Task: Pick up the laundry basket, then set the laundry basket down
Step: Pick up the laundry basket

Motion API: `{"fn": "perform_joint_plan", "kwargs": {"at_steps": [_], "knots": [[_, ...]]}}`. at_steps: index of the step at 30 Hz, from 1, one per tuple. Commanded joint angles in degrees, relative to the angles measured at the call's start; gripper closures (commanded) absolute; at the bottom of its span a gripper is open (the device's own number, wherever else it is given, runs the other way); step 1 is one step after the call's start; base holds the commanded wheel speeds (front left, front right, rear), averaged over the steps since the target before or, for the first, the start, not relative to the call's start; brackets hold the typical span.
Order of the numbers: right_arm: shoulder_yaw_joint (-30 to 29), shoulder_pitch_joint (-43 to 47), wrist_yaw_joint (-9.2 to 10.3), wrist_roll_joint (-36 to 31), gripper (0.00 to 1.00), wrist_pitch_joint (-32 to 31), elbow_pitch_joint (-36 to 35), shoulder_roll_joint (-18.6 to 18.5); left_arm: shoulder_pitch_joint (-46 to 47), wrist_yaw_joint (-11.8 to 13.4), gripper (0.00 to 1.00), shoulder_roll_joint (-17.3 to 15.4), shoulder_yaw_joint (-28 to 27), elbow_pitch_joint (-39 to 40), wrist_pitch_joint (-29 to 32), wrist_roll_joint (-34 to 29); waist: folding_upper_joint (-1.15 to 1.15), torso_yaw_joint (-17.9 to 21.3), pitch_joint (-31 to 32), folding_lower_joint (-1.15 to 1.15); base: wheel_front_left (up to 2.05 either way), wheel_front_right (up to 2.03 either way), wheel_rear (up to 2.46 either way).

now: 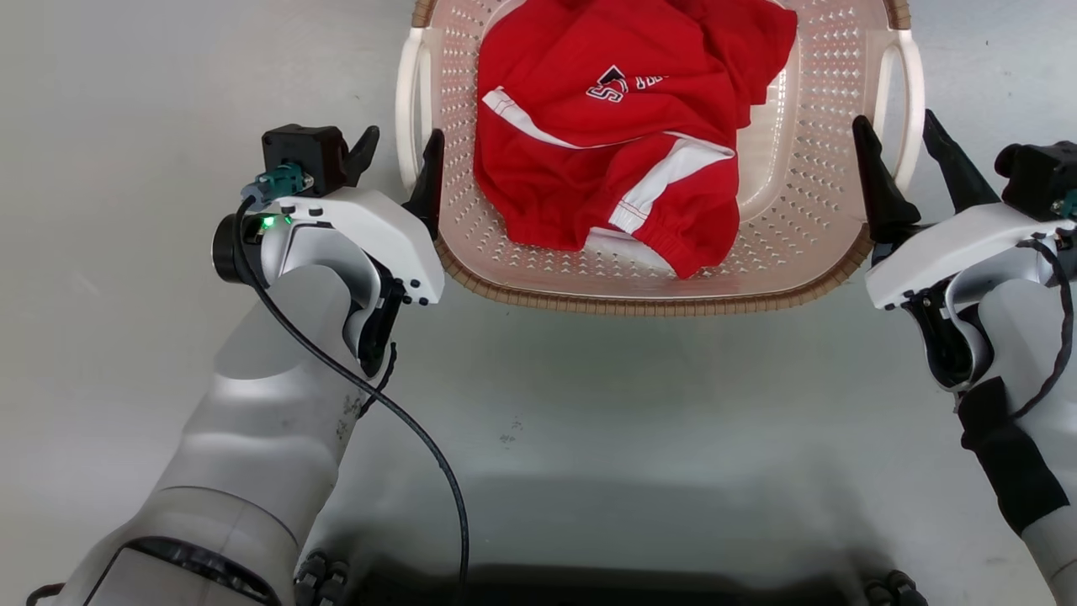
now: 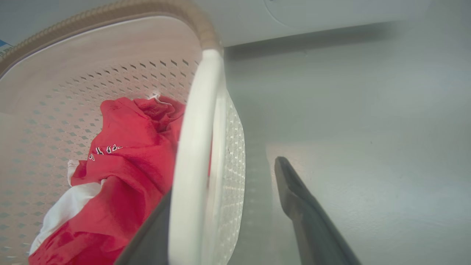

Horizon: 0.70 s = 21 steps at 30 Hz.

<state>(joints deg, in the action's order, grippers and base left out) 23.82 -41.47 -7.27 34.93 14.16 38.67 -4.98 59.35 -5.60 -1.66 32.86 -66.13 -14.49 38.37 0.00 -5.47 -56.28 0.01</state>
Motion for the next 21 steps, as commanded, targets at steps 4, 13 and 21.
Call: {"fn": "perform_joint_plan", "kwargs": {"at_steps": [4, 13, 21], "knots": [[2.51, 0.46, -0.22, 1.26, 0.00, 0.80, 0.16, 0.79, 0.35, -0.66, 0.00, -2.15, -1.04, -1.49, -0.51, -1.26, 0.00, 1.09, -1.04, 0.00, 0.00, 0.00, 0.00], [3.29, -1.28, -0.22, 1.88, 0.00, 0.83, 0.88, 1.15, 2.37, -1.29, 0.00, -1.62, -1.08, -2.98, -0.51, -1.86, 0.00, 0.61, -1.98, 0.00, 0.00, 0.00, 0.00], [5.69, -1.70, -0.22, 5.71, 1.00, 0.71, 2.67, 1.45, 2.41, -1.67, 1.00, -1.37, -0.49, -3.39, -0.51, -2.19, 0.00, 1.06, -2.06, 0.00, 0.00, 0.00, 0.00]]}}
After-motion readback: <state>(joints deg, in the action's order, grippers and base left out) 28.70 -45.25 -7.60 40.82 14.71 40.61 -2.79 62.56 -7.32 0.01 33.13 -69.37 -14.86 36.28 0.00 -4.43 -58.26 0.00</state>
